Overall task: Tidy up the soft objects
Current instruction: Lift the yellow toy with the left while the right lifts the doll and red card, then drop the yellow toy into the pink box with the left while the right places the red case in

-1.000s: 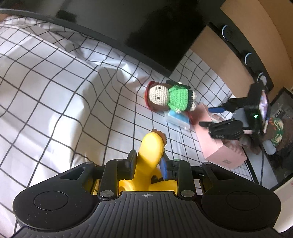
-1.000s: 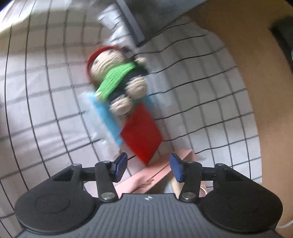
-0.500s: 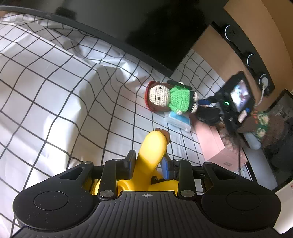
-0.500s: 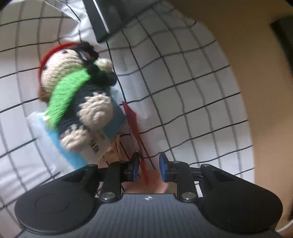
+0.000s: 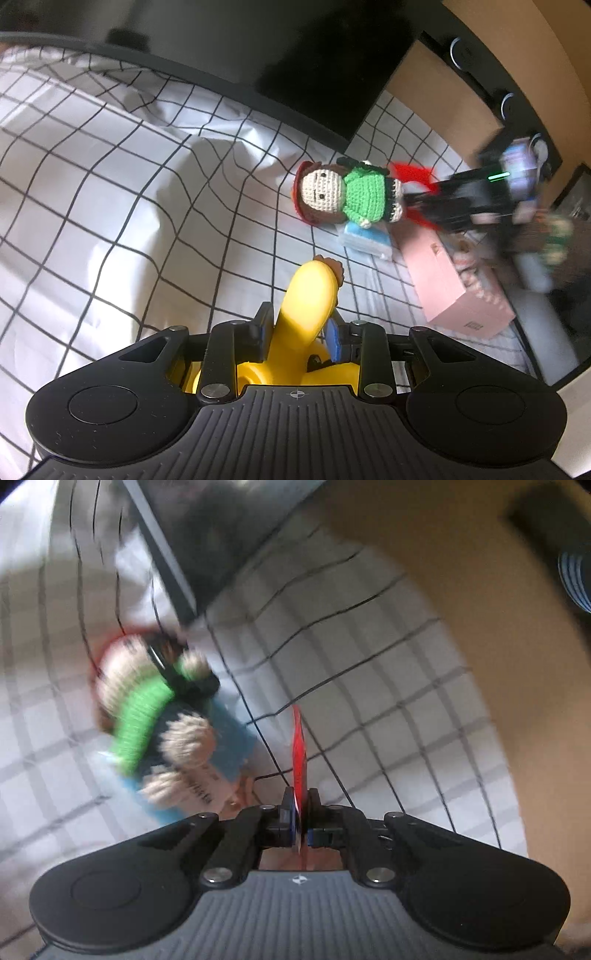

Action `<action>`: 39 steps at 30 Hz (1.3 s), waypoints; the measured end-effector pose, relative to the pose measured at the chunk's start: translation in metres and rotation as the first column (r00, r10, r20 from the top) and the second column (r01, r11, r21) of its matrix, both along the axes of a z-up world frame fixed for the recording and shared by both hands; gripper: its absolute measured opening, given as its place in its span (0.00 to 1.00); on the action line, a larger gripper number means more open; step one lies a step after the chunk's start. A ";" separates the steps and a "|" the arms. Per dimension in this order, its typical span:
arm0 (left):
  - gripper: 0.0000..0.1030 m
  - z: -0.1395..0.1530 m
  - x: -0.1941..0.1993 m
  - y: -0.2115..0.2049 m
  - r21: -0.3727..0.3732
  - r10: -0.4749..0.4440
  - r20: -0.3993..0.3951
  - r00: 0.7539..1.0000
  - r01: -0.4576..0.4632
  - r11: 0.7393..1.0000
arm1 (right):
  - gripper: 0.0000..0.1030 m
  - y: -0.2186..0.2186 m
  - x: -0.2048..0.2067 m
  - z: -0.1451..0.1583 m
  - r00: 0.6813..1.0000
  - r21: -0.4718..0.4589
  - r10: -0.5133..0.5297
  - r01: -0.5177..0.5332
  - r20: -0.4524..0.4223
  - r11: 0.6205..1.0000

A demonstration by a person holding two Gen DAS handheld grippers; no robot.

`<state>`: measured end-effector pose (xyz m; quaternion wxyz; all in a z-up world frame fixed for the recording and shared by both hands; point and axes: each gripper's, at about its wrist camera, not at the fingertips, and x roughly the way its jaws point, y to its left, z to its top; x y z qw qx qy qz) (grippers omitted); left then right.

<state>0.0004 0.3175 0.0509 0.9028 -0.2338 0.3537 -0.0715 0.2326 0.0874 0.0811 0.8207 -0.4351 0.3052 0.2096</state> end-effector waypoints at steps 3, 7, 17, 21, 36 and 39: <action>0.26 0.005 0.001 -0.010 0.097 -0.009 0.014 1.000 0.008 0.995 | 0.05 -0.023 -0.042 0.038 1.000 0.121 -0.014 0.015 -0.009 0.993; 0.19 0.016 -0.007 -0.033 0.255 -0.072 0.026 0.997 0.064 0.965 | 0.05 -0.051 -0.098 0.064 0.997 0.240 -0.021 0.037 -0.071 0.970; 0.17 0.083 -0.022 -0.093 0.271 -0.301 0.072 0.951 0.272 0.924 | 0.05 -0.159 -0.208 0.038 0.941 0.368 -0.237 0.316 -0.243 0.875; 0.17 0.131 0.009 -0.130 0.295 -0.378 0.137 0.916 0.327 0.898 | 0.05 -0.201 -0.234 0.032 0.909 0.421 -0.350 0.415 -0.228 0.806; 0.25 0.097 0.180 -0.236 0.144 -0.389 0.039 0.920 0.380 0.914 | 0.05 -0.292 -0.268 0.033 0.834 0.555 -0.518 0.526 -0.189 0.644; 0.25 0.065 0.169 -0.235 0.185 -0.384 0.005 0.923 0.376 0.908 | 0.05 -0.299 -0.271 0.027 0.821 0.549 -0.536 0.546 -0.197 0.633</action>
